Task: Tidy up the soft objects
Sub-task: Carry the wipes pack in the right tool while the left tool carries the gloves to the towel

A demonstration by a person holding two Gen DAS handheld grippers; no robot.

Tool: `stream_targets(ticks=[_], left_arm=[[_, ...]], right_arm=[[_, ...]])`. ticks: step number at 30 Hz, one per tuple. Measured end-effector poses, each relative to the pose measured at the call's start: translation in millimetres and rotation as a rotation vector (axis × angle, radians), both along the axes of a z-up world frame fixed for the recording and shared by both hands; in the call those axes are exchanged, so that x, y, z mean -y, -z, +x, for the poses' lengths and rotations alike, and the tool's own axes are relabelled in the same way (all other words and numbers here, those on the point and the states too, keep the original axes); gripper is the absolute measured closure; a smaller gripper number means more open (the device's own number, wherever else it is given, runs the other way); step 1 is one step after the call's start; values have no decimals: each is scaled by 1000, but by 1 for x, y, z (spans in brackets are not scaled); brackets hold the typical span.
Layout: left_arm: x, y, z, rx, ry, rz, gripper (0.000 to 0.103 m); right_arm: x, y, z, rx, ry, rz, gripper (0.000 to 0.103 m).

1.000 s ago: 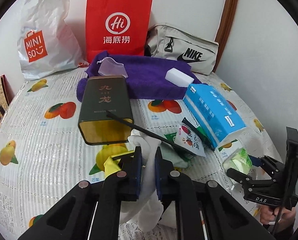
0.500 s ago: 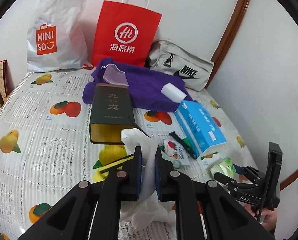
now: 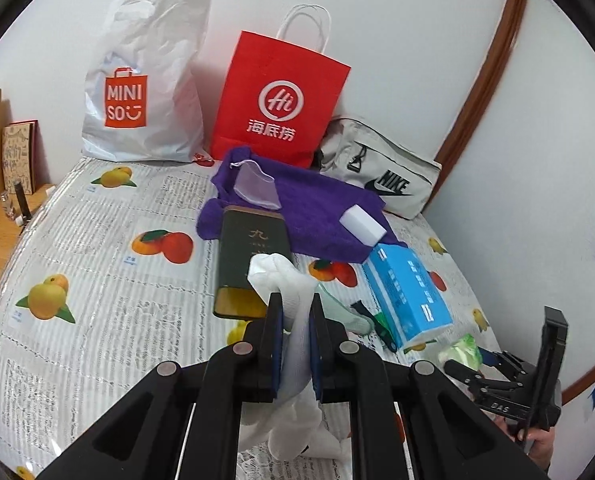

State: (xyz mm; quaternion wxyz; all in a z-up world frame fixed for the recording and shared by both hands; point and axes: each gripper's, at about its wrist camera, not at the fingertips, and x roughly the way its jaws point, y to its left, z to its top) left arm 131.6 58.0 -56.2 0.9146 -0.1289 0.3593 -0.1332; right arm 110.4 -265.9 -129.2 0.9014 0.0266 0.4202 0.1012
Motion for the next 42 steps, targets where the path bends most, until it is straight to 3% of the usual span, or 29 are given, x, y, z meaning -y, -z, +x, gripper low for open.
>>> stream_targets(ticks=[5, 22, 32, 42], left_arm=[[-7, -6, 5, 9, -45, 42, 92], [-11, -20, 46, 0, -72, 27, 92], [-3, -28, 89, 2, -51, 23, 92], [4, -36, 158, -14, -21, -5, 92]], right_arm=[[0, -18, 5, 21, -23, 25, 30], [-3, -60, 55, 69, -39, 27, 30], [-8, -70, 112, 70, -67, 29, 30], [-20, -70, 182, 46, -87, 15, 30]])
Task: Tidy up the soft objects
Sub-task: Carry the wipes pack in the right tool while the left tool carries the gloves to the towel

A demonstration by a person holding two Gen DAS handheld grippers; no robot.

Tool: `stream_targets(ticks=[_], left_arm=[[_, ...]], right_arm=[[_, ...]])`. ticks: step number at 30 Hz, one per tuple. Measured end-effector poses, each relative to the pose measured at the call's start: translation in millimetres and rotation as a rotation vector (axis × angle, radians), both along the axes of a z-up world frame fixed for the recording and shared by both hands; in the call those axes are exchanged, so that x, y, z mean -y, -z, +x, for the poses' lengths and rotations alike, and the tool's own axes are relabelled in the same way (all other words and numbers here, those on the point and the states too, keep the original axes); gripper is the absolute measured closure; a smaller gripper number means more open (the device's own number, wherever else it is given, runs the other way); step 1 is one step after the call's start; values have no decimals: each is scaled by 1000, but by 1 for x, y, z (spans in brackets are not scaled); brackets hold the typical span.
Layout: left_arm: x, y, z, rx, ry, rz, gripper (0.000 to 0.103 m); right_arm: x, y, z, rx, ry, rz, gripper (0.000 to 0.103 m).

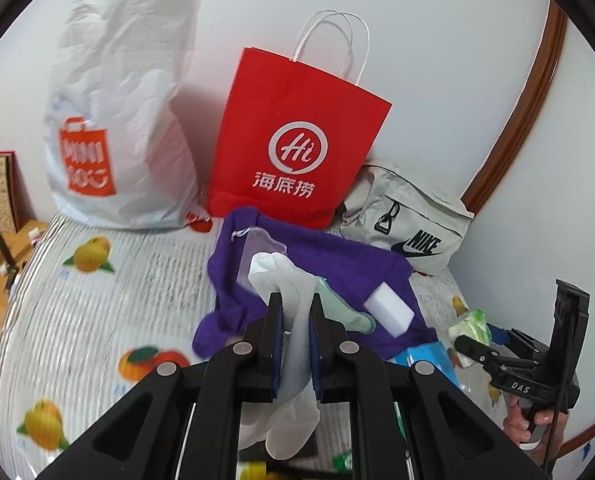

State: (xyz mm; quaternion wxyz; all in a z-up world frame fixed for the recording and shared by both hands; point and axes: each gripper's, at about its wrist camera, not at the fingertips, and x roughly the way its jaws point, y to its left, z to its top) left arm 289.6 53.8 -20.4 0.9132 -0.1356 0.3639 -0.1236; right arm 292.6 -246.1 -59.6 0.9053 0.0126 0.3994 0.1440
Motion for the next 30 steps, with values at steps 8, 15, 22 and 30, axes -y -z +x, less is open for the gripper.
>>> stream_targets(ticks=[8, 15, 22, 30], left_arm=[[10, 15, 54, -29, 24, 9, 92], [13, 33, 90, -71, 39, 1, 92], [18, 48, 112, -106, 58, 0, 92], [29, 60, 142, -121, 73, 3, 92]], right_arm=[[-8, 20, 53, -52, 2, -20, 30], [-26, 36, 88, -84, -27, -65, 30], [-15, 45, 128, -110, 16, -95, 30], [-1, 63, 171, -186, 30, -34, 30]])
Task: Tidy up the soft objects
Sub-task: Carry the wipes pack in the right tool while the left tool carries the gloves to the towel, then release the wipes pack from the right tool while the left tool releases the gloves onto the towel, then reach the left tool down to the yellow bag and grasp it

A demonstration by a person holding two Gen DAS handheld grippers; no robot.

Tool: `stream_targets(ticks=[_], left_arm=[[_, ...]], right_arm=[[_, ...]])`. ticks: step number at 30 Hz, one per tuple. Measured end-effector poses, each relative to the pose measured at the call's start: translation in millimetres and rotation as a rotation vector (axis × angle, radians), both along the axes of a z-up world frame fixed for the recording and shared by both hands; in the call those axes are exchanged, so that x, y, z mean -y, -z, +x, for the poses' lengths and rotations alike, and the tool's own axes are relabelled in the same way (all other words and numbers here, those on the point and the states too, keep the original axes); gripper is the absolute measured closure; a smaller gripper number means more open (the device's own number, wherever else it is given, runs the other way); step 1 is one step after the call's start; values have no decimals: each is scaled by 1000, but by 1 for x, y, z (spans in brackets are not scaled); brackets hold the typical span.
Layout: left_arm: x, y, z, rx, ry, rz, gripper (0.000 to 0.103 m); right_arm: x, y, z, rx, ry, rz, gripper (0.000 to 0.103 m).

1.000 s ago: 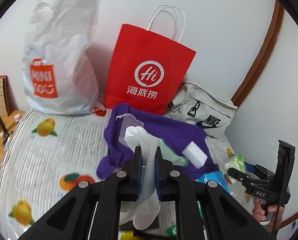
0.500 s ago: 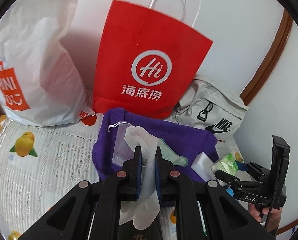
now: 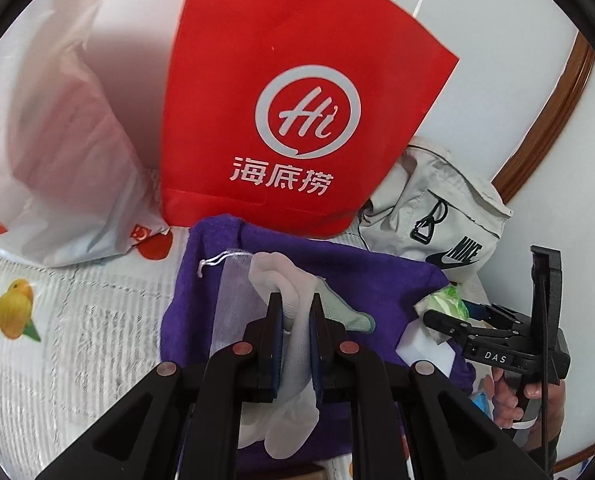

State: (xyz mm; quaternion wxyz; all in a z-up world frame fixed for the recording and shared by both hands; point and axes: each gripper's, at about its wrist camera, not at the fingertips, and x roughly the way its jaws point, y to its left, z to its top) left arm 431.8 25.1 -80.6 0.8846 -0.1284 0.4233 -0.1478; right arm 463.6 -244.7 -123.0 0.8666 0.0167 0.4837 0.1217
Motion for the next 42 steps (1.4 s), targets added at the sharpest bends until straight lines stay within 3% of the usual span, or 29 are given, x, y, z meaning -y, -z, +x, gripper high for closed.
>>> stream_targets(ticks=[10, 14, 19, 22, 28, 33, 38, 42], left_arm=[[11, 37, 19, -120, -2, 93, 91], [10, 39, 20, -135, -12, 93, 85], [9, 37, 21, -136, -24, 113, 54], [7, 28, 14, -115, -25, 144, 42], [-1, 8, -9, -88, -72, 156, 41], [-10, -19, -50, 7, -114, 141, 41], [-29, -30, -101, 5, -144, 52, 41], [-26, -28, -140, -17, -112, 147, 41]], right_arm=[[-10, 16, 6, -44, -44, -32, 29], [-8, 15, 5, -33, -48, -35, 21], [-6, 13, 1, -43, -49, -24, 20], [-4, 7, -4, -33, -42, -19, 20], [2, -16, -26, 2, -27, 2, 20], [1, -38, -62, 51, -37, 16, 20], [-2, -61, -118, 135, -40, 28, 20], [-4, -73, -160, 188, -51, 55, 20]])
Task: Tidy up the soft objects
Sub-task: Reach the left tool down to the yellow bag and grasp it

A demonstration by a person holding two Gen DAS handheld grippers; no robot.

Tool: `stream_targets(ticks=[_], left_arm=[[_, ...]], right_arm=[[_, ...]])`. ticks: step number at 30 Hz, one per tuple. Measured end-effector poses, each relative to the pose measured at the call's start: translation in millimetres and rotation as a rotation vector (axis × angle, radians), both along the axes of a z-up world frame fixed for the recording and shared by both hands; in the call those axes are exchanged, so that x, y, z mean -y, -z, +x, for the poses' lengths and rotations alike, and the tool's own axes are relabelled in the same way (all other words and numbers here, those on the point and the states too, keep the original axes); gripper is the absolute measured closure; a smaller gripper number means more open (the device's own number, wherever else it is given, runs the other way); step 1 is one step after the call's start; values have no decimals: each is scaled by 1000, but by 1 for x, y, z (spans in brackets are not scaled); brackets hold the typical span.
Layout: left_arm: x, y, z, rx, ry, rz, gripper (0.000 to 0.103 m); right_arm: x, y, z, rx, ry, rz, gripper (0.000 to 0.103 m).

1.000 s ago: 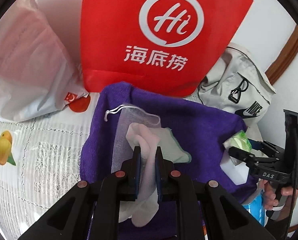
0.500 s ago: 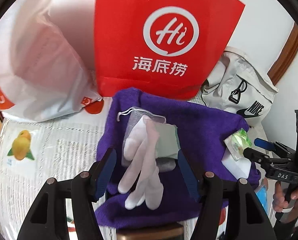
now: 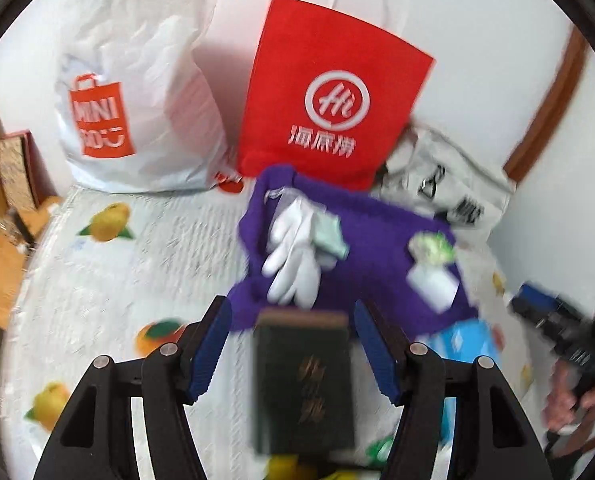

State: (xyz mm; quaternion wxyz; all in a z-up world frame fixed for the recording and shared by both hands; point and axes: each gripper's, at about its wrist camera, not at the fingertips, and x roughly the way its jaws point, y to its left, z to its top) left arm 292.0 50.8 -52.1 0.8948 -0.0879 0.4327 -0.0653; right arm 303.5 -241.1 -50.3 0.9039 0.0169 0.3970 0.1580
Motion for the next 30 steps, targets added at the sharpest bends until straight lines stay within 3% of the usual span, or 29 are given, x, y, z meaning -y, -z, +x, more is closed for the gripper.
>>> stream_targets(ticks=[2, 6, 12, 20, 24, 30], left_arm=[[4, 3, -17, -18, 22, 42, 41], [0, 12, -53, -34, 26, -34, 40], [4, 42, -94, -103, 21, -37, 33], [8, 83, -143, -151, -19, -23, 33], [13, 99, -155, -159, -21, 22, 33], [12, 112, -159, -145, -51, 25, 34]], right_arm=[[-2, -2, -18, 20, -12, 20, 20], [-6, 2, -57, 30, -24, 45, 20], [-5, 23, -107, 10, -24, 49, 20], [-3, 52, -156, -22, -15, 64, 20], [-9, 72, -173, -57, -33, 75, 20], [-21, 89, -192, -79, -63, 57, 20]])
